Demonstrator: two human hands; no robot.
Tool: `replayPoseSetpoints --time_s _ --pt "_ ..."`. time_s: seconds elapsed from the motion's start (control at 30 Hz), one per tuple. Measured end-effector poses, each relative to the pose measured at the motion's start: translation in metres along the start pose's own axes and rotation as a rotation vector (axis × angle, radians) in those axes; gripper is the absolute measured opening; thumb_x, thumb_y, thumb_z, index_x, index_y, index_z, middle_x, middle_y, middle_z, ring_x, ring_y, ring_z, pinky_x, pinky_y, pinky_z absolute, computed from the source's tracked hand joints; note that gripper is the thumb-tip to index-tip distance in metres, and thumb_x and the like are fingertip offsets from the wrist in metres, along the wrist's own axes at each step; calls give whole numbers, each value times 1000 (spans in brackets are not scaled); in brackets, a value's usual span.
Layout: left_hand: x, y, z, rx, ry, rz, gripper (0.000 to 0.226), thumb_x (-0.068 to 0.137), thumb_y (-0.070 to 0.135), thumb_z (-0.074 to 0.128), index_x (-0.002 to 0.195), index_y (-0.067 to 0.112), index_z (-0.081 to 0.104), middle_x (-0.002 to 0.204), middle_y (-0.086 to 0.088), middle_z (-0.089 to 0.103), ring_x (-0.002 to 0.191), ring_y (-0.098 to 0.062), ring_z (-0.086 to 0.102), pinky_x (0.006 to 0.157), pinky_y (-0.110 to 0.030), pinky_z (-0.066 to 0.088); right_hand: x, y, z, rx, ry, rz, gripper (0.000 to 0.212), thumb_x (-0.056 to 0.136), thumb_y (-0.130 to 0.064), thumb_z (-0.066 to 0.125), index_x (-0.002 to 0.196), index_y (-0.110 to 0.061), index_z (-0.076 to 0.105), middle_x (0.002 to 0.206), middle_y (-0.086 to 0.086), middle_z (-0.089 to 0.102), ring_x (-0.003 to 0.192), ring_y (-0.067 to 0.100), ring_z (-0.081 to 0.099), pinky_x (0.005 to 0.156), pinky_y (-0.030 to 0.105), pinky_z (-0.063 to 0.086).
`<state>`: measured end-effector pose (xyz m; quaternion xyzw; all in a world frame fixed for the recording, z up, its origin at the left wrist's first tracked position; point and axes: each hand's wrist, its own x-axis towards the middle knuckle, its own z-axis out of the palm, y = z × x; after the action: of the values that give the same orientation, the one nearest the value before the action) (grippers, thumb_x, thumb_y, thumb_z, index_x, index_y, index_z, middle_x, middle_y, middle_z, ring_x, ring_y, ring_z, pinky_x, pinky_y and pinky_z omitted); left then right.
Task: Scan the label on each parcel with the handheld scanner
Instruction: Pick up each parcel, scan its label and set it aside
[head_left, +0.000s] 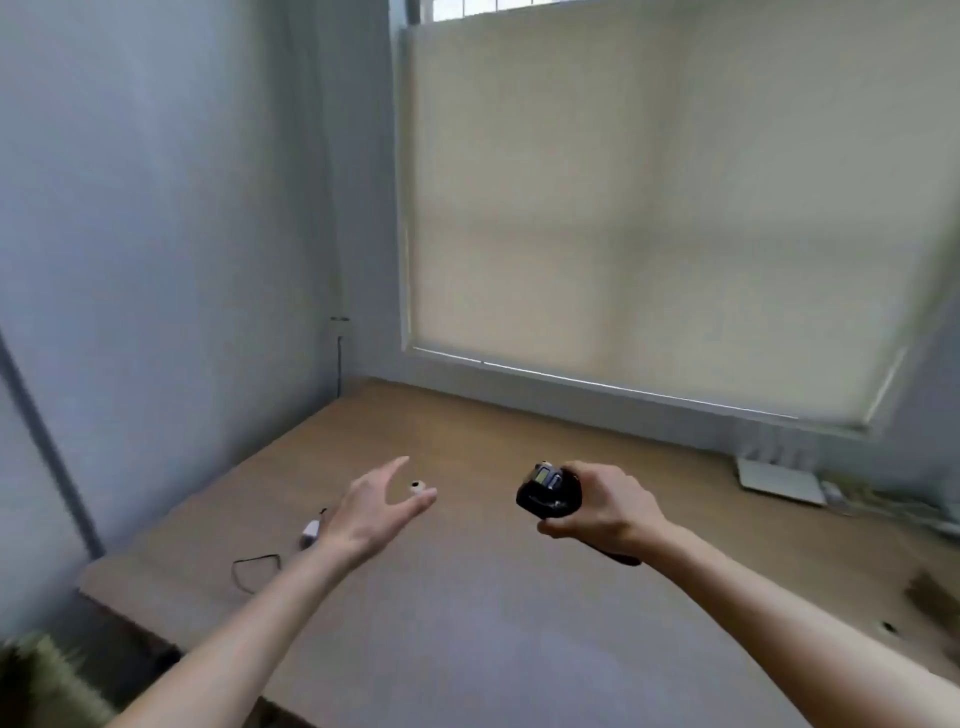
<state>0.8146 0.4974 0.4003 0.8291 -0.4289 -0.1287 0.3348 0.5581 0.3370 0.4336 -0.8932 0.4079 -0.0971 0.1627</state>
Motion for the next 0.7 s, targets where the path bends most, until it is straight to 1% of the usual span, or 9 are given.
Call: replayPoseSetpoints --time_s 0.1,0.13,0.17,0.2,0.3,0.37,0.43,0.6,0.7 --pt "1 124 91 -4 -88 184 73 85 63 66 147 30 48 152 2 49 139 -17 46 115 -37 36 -57 111 -72 -25 67 156 52 59 -62 77 100 -35 64 97 -13 70 93 20 66 71 30 49" --pt "-6 179 132 -8 -140 270 72 85 62 66 147 29 49 152 2 48 140 -17 44 115 -35 34 -88 160 -97 -7 100 246 52 57 -63 77 98 -35 63 95 -14 69 92 20 65 71 30 50" --pt "-17 244 184 5 -194 360 72 86 62 66 147 29 49 153 2 47 141 -17 42 114 -32 34 -128 219 -125 -15 131 367 53 56 -64 76 98 -35 63 95 -14 69 92 19 65 73 30 50" --pt "-24 275 208 21 -224 396 71 86 63 65 147 29 49 153 3 46 142 -16 41 113 -31 34 -145 247 -137 -25 160 398 55 56 -65 76 100 -35 64 96 -14 69 94 19 65 75 31 51" --pt "-30 297 229 12 -237 408 70 85 69 61 144 34 51 157 7 40 143 -14 38 111 -33 35 -163 264 -148 -54 165 387 59 57 -66 76 105 -36 66 99 -12 68 97 20 65 79 32 53" --pt "-43 348 282 11 -309 493 69 84 71 59 143 36 53 157 8 39 143 -14 38 111 -35 37 -205 313 -169 -32 180 482 61 57 -66 76 108 -34 67 99 -10 69 98 22 66 81 33 55" --pt "-63 406 331 32 -382 592 71 83 72 59 143 35 52 154 7 44 141 -14 41 110 -34 38 -247 369 -188 -35 246 584 62 59 -66 78 109 -32 69 102 -7 71 99 21 66 83 33 56" --pt "-100 500 434 38 -508 725 75 85 70 59 148 32 46 150 4 50 138 -17 45 107 -34 39 -325 463 -205 9 352 766 61 61 -68 80 109 -33 70 106 -6 73 102 22 66 79 34 56" --pt "-113 541 484 28 -565 772 75 86 68 59 149 30 44 147 1 53 136 -18 47 107 -35 42 -353 512 -210 0 379 870 64 61 -70 79 113 -35 69 107 -8 73 101 21 66 73 31 50"
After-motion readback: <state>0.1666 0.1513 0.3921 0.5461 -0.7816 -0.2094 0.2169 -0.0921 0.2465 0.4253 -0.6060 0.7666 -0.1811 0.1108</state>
